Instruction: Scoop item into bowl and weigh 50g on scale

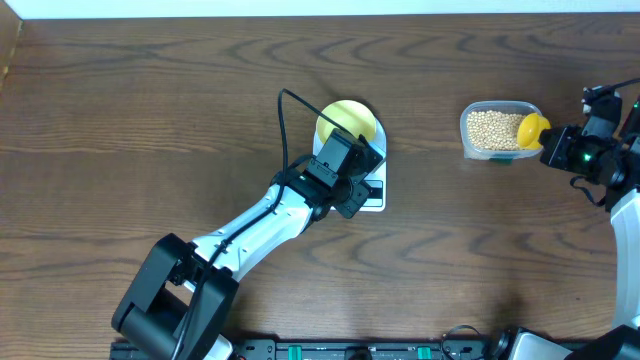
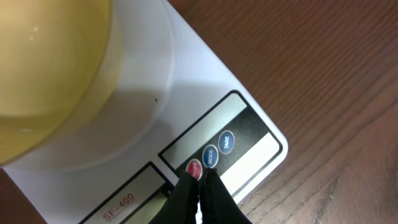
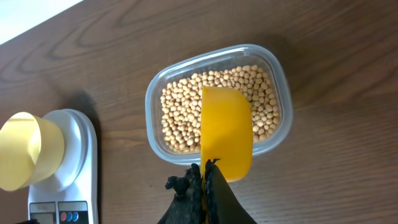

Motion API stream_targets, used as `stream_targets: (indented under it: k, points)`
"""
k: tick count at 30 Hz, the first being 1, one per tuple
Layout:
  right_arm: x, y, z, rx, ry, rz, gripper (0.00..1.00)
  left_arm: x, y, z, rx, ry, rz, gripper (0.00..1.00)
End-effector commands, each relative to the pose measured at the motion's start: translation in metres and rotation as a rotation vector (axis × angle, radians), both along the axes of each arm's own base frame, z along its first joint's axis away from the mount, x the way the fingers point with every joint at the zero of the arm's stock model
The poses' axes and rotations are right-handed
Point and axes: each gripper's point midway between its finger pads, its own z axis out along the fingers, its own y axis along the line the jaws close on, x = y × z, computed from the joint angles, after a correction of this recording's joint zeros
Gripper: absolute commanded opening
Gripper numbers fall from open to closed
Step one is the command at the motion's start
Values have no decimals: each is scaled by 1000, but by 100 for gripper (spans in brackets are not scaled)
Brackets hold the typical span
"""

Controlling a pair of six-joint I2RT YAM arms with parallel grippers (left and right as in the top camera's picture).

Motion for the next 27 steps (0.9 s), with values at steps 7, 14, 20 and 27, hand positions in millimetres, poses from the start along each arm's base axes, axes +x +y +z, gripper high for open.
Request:
stream_targets:
  k: [7,14,20,27]
  points:
    - [3,-1,-3,-10,8,8,1,8,12,-20,29,13,24,8]
    - [3,0,-4,-7,16,8,1,14,16,-29,47,5,8,7]
    - [2,0,-5,-7,17,8,1,13,16,-34,54,11,2,8]
    - [2,0,-5,-6,18,8,1,12,14,-34,47,18,-5,8]
